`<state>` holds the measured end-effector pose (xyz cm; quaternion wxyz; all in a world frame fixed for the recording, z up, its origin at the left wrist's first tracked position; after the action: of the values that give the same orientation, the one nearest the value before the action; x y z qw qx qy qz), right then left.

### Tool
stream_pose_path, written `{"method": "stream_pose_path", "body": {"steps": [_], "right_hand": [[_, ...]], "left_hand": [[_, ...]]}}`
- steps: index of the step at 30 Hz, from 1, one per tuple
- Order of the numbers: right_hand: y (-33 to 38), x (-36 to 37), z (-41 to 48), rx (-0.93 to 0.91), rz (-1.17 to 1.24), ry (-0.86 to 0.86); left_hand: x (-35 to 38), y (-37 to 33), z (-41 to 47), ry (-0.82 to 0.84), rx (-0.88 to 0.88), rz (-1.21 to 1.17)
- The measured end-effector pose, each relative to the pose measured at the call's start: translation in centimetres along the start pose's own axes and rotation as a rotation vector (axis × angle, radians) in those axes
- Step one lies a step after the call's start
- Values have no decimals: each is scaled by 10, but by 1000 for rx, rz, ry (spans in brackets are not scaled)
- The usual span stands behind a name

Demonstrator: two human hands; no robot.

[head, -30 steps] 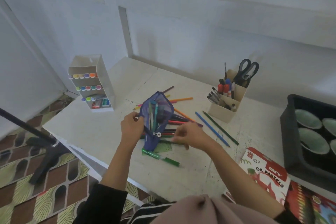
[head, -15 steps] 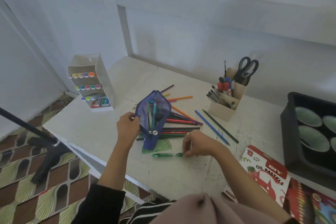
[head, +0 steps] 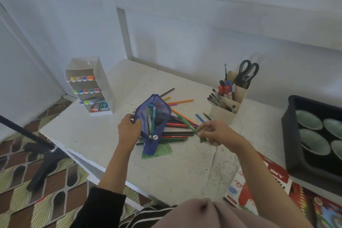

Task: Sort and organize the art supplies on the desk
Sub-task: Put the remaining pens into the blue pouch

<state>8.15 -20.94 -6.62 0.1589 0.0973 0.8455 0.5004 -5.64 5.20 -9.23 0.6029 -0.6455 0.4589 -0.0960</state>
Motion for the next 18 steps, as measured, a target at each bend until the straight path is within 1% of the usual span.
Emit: {"method": "stream_pose_path", "body": {"steps": [5, 7, 9, 12, 14, 16, 18], "right_hand": [[50, 36, 36, -134, 175, -104], [61, 42, 45, -163, 182, -155], [61, 39, 46, -166, 157, -217], [38, 30, 41, -123, 143, -291], [18, 34, 40, -72, 64, -276], [1, 48, 45, -56, -45, -188], [-6, 69, 52, -85, -182, -94]], "left_hand": [[0, -6, 2, 24, -13, 41], [2, -11, 5, 45, -1, 85], [2, -20, 9, 49, 48, 146], [0, -34, 13, 30, 105, 207], [-5, -43, 12, 13, 134, 196], [-13, -49, 7, -9, 169, 163], [-25, -52, -1, -44, 196, 102]]}}
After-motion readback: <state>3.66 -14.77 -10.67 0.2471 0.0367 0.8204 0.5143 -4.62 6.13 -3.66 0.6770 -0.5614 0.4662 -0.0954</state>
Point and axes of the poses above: each hand's wrist, its own z-axis towards the middle knuckle, its own x-axis out of the palm, y = z × x, the point moved 9 cm from there along z, towards the middle knuckle, and after that the axes turned 15 degrees about y, right-handed, at the moved point
